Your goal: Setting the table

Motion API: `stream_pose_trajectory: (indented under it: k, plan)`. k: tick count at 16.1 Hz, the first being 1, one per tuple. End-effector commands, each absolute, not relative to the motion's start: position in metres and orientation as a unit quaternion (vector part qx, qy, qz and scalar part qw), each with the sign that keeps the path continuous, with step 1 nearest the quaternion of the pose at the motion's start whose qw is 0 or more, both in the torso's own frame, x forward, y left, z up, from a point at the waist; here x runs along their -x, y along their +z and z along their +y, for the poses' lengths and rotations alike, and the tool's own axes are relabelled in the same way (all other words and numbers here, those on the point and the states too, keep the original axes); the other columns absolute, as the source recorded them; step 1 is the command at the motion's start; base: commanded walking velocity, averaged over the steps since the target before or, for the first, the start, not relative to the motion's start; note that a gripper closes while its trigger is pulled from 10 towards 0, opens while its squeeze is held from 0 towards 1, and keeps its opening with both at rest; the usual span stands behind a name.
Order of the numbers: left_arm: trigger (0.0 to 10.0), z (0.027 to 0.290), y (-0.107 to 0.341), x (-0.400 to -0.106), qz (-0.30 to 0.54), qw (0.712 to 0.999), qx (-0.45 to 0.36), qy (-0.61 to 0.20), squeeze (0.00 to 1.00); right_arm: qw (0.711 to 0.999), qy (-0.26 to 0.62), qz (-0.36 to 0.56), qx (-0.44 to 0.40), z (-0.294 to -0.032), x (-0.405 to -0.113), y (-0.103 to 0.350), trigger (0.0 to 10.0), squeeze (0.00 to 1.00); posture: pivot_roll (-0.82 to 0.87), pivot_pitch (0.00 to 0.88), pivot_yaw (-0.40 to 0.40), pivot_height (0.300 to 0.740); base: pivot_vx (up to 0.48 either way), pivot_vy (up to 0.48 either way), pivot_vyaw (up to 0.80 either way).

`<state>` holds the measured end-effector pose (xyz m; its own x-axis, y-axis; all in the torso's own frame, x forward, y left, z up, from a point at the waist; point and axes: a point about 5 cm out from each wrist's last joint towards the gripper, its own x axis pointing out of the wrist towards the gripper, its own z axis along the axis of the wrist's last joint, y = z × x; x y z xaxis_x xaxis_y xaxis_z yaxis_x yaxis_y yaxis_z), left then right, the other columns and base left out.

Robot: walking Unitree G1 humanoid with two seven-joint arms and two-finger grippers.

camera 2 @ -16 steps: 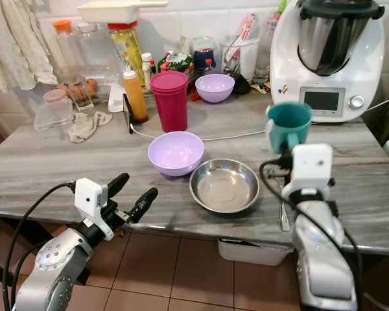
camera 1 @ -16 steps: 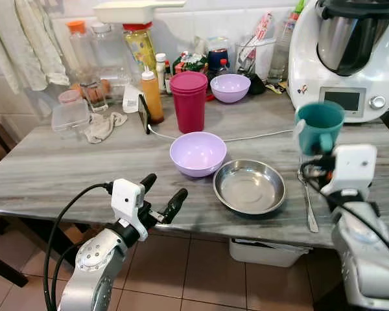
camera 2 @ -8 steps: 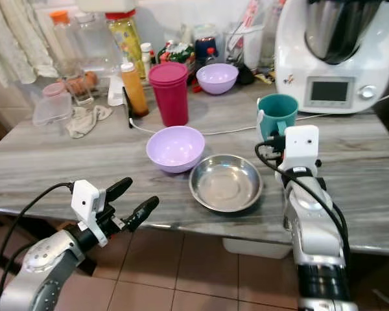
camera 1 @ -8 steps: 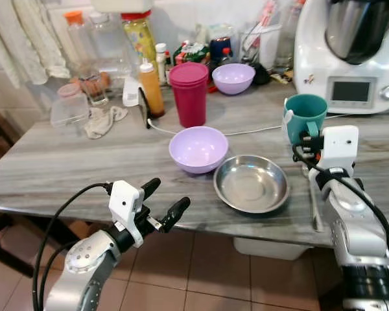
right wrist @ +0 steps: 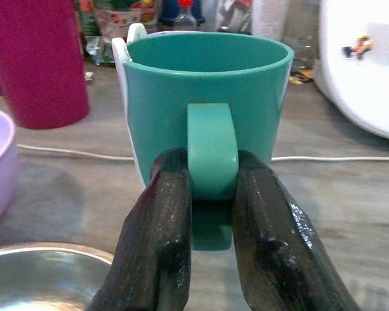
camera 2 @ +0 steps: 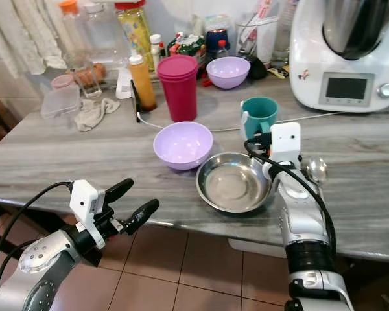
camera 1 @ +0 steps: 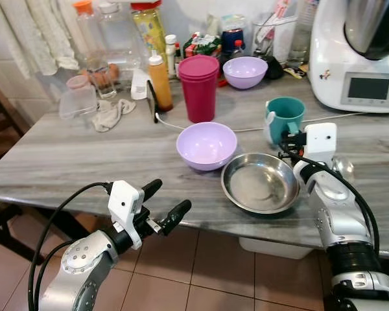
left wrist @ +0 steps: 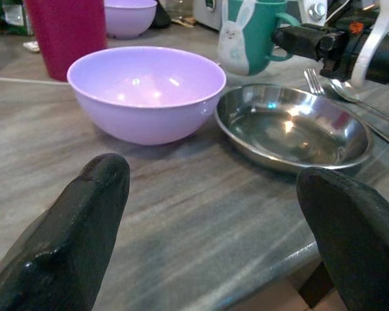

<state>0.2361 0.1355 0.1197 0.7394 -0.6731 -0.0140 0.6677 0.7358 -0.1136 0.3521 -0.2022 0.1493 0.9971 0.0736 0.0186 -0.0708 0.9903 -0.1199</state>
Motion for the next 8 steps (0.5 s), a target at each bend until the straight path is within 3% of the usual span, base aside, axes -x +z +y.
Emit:
stream_pose_trajectory:
  k: [1,8]
  plan:
    - [10.0,0.135,0.123,-0.234,0.024,0.930,0.046,-0.363,0.00,0.997,0.051,-0.017,0.062,-0.197,-0.356,0.151,10.0,0.00,-0.17,0.066,0.094,0.740,0.000,0.000,0.00]
    - [10.0,0.124,0.122,-0.236,0.025,0.918,0.062,-0.390,0.00,0.997,0.057,-0.002,0.059,-0.199,-0.354,0.130,10.0,0.00,-0.18,0.047,0.092,0.740,0.000,0.000,0.00]
